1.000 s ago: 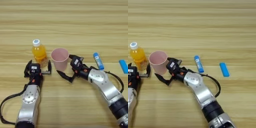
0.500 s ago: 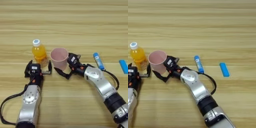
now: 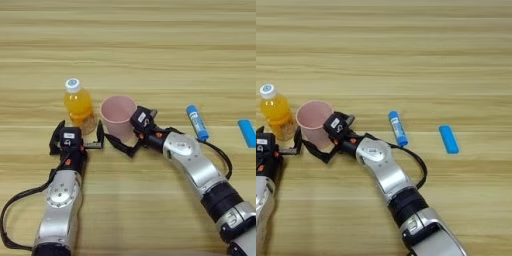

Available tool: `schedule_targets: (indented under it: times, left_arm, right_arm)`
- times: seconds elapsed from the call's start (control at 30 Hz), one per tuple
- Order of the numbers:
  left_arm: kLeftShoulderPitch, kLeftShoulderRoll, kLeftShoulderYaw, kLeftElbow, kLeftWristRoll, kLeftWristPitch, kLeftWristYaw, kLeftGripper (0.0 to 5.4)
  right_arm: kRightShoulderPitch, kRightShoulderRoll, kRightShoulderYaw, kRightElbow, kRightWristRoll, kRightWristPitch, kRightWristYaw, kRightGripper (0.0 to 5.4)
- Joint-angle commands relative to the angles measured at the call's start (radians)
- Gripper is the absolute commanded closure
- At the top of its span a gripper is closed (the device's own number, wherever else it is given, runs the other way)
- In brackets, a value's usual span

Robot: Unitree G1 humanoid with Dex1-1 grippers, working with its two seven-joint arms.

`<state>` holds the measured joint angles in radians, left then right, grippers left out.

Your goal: Move the objects on the table

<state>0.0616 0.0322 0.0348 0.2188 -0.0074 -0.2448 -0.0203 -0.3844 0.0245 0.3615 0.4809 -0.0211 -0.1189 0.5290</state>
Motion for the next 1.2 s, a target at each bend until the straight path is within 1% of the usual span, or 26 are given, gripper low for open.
schedule_targets:
  times: [0.03, 0.13, 0.17, 0.23, 0.4, 0.67, 0.8, 0.9, 0.97, 1.1, 1.2]
  left_arm:
    - [0.007, -0.001, 0.001, -0.007, 0.004, 0.011, 0.005, 0.02]
    - [0.007, -0.001, 0.002, -0.006, 0.004, 0.010, 0.005, 0.02]
    - [0.007, -0.001, 0.002, -0.006, 0.003, 0.010, 0.005, 0.00]
    - [0.007, 0.000, 0.002, -0.006, 0.003, 0.010, 0.005, 0.00]
    - [0.009, -0.001, 0.002, -0.006, 0.003, 0.009, 0.004, 0.00]
    - [0.010, -0.002, 0.000, -0.007, 0.006, 0.009, 0.006, 0.00]
    - [0.010, -0.004, -0.002, -0.006, 0.006, 0.008, 0.007, 0.00]
    - [0.010, -0.006, -0.003, -0.005, 0.008, 0.007, 0.010, 0.00]
    - [0.010, -0.008, -0.004, -0.005, 0.009, 0.007, 0.011, 0.00]
    - [0.009, -0.012, -0.007, -0.003, 0.011, 0.006, 0.015, 0.00]
    - [0.007, -0.014, -0.008, -0.002, 0.012, 0.004, 0.017, 0.00]
  right_arm:
    - [-0.030, 0.016, -0.009, 0.026, -0.011, -0.011, -0.011, 0.00]
    - [-0.037, 0.020, -0.016, 0.039, -0.013, -0.017, -0.020, 0.00]
    - [-0.039, 0.021, -0.019, 0.045, -0.013, -0.019, -0.023, 0.22]
    - [-0.043, 0.024, -0.023, 0.054, -0.013, -0.023, -0.028, 0.38]
    - [-0.048, 0.026, -0.034, 0.064, -0.012, -0.033, -0.034, 1.01]
    - [-0.044, 0.025, -0.046, 0.056, -0.012, -0.036, -0.039, 1.09]
    - [-0.031, 0.011, -0.054, 0.003, -0.012, -0.030, -0.048, 1.09]
    - [-0.014, -0.005, -0.071, -0.066, -0.003, -0.011, -0.055, 1.09]
    - [0.001, -0.023, -0.099, -0.131, 0.005, 0.015, -0.072, 1.09]
    - [0.040, -0.075, -0.188, -0.283, 0.033, 0.070, -0.119, 1.09]
    - [0.065, -0.130, -0.300, -0.377, 0.071, 0.111, -0.167, 1.09]
